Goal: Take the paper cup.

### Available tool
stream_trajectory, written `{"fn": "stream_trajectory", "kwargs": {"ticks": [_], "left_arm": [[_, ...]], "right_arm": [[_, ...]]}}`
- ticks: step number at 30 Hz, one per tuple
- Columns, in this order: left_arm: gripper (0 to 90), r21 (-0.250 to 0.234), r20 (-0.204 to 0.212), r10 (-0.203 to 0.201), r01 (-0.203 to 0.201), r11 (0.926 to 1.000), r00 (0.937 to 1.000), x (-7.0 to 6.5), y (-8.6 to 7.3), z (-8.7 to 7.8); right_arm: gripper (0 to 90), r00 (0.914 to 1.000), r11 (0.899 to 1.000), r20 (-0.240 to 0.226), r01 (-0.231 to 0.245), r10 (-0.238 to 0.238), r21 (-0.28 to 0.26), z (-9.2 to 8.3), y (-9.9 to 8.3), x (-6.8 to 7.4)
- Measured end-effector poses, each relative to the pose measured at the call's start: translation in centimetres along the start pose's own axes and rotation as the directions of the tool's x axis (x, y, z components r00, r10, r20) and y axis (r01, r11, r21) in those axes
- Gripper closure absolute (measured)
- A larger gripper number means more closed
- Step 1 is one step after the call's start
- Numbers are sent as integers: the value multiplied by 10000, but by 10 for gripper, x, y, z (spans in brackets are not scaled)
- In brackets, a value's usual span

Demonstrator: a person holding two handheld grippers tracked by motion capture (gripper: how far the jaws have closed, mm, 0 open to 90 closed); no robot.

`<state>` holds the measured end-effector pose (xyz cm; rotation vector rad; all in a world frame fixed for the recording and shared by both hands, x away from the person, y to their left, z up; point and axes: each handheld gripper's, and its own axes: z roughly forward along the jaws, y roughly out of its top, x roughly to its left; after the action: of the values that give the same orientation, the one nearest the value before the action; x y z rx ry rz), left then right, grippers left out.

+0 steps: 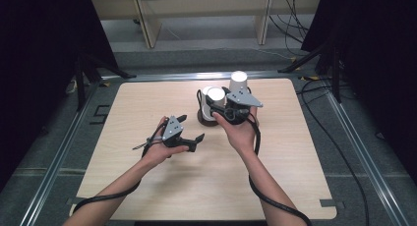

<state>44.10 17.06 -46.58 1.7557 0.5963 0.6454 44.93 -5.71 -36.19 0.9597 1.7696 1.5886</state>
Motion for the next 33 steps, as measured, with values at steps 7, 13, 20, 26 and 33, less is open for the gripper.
{"fn": "stream_trajectory", "kwargs": {"ticks": [7,13,20,26,33], "left_arm": [[19,17,94,12,-13,10000,10000,-7,-2,-6],[20,16,143,46,-46,10000,9999,-10,-5,-11],[20,-116,258,-23,26,9999,9997,-15,-9,-15],[20,-54,307,-28,30,10000,9995,-21,-11,-20],[21,-29,380,-59,60,10000,9993,-26,-14,-23]], "right_arm": [[357,10000,10000,-24,-31,31,95,-8,-6,-1],[357,10000,9999,-34,-76,76,91,-12,-11,-3],[357,9997,9996,-71,-249,250,132,-18,-18,-5],[357,9992,9988,-34,-385,386,305,-25,-25,-5],[357,9983,9977,-167,-545,552,394,-29,-32,-6]]}}
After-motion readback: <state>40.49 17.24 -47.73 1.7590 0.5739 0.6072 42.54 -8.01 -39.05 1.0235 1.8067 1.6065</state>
